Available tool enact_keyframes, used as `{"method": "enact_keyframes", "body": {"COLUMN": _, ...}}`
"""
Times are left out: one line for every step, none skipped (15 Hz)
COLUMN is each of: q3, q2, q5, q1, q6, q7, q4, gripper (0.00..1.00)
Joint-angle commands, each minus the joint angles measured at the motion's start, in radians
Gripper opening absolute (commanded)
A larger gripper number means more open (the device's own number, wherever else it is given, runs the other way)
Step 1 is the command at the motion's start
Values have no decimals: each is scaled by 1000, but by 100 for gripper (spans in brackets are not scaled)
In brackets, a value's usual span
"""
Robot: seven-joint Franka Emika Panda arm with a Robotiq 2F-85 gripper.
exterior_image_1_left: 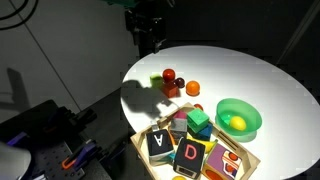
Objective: Put the green block onto the tray
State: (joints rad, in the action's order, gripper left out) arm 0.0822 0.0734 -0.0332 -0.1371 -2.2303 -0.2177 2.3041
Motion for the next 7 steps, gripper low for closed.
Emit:
{"method": "enact_keyframes", "body": {"q3": 12, "q2": 70, "q5": -11, "q1": 16, "q6": -55, "q7": 23, "q4": 67, "gripper": 100}}
{"method": "enact_keyframes", "body": {"q3": 14, "q2": 22, "q5": 2, "q1": 16, "q6": -27, "q7": 2, "q4": 24, "gripper": 100}}
{"method": "enact_keyframes", "body": {"q3": 14, "q2": 27, "q5": 2, "q1": 17, "q6": -29, "q7": 3, "q4": 30, "gripper": 100}}
{"method": "enact_keyframes", "body": {"q3": 14, "q2": 27, "q5": 2, "q1": 17, "q6": -29, "q7": 2, "q4": 30, "gripper": 100}}
{"method": "enact_keyframes", "body": {"q3": 14, "q2": 25, "q5": 2, "q1": 18, "q6": -29, "q7": 2, "q4": 30, "gripper": 100}}
{"method": "enact_keyframes", "body": {"q3": 14, "q2": 22, "q5": 2, "q1": 18, "q6": -29, "q7": 2, "q4": 30, "gripper": 100}}
{"method": "enact_keyframes", "body": {"q3": 14, "q2": 21, "q5": 2, "q1": 17, "q6": -29, "q7": 2, "q4": 30, "gripper": 100}}
